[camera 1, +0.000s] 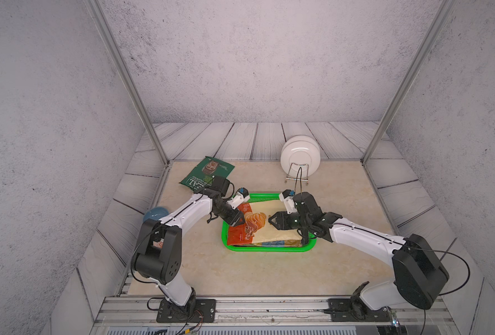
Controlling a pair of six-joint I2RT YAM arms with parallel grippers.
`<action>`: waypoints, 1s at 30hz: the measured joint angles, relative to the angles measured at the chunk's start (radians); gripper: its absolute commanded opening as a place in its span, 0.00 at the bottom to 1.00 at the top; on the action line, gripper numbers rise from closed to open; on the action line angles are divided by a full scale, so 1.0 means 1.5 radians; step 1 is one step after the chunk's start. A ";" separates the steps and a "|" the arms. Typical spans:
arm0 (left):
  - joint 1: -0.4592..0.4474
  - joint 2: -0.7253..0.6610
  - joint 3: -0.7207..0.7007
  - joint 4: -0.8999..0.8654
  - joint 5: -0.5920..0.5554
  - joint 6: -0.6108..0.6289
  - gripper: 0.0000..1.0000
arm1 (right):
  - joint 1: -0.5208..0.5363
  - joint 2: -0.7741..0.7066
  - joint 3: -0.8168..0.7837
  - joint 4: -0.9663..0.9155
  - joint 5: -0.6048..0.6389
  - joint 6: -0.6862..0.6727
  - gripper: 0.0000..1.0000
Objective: Put the potato chips into the basket
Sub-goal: Place the potato chip in the basket.
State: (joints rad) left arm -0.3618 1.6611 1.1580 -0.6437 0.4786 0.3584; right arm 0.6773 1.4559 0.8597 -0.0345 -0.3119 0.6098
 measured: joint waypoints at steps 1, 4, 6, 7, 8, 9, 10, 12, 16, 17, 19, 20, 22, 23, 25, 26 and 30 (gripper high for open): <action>-0.002 0.004 0.000 0.002 -0.003 0.000 0.53 | 0.000 0.000 -0.003 0.006 0.004 0.002 0.47; -0.007 0.011 0.000 0.008 -0.008 0.000 0.53 | 0.001 0.000 -0.009 0.017 0.017 0.007 0.47; -0.010 0.011 -0.002 0.012 -0.013 0.000 0.53 | 0.002 0.000 -0.016 0.026 0.023 0.009 0.48; -0.011 0.011 -0.003 0.015 -0.016 -0.001 0.53 | 0.002 -0.001 -0.020 0.032 0.027 0.010 0.47; -0.012 0.011 -0.005 0.018 -0.018 -0.001 0.53 | 0.002 -0.001 -0.023 0.036 0.030 0.011 0.47; -0.014 0.011 -0.006 0.021 -0.020 -0.001 0.53 | 0.003 -0.002 -0.027 0.041 0.035 0.012 0.47; -0.015 0.011 -0.007 0.023 -0.021 -0.001 0.53 | 0.004 -0.003 -0.030 0.045 0.038 0.013 0.48; -0.017 0.010 -0.008 0.026 -0.024 0.000 0.55 | 0.005 -0.006 -0.034 0.049 0.043 0.012 0.48; -0.018 0.002 -0.009 0.026 -0.031 0.003 0.66 | 0.005 -0.014 -0.033 0.040 0.053 0.006 0.48; -0.018 -0.002 -0.009 0.023 -0.032 0.004 0.69 | 0.005 -0.018 -0.032 0.032 0.054 0.003 0.48; -0.019 -0.013 -0.006 0.009 -0.036 0.004 0.76 | 0.005 -0.027 -0.022 0.002 0.058 -0.007 0.48; -0.019 -0.022 -0.004 0.000 -0.040 0.004 0.78 | 0.004 -0.031 -0.017 -0.010 0.061 -0.011 0.48; -0.019 -0.044 0.008 -0.019 -0.050 0.001 0.81 | 0.003 -0.041 -0.002 -0.046 0.068 -0.022 0.49; -0.018 -0.056 0.016 -0.025 -0.056 0.000 0.83 | 0.003 -0.044 0.006 -0.060 0.070 -0.026 0.49; -0.018 -0.081 0.041 -0.037 -0.068 -0.004 0.86 | 0.001 -0.047 0.033 -0.092 0.071 -0.037 0.49; -0.018 -0.090 0.053 -0.039 -0.073 -0.006 0.86 | 0.001 -0.047 0.045 -0.103 0.072 -0.041 0.49; -0.012 -0.113 0.115 -0.043 -0.101 -0.015 0.87 | 0.001 -0.047 0.103 -0.142 0.085 -0.059 0.49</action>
State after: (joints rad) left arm -0.3805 1.4918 1.3304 -0.7078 0.3275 0.3355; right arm 0.6785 1.3849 1.0145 -0.2470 -0.1848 0.5213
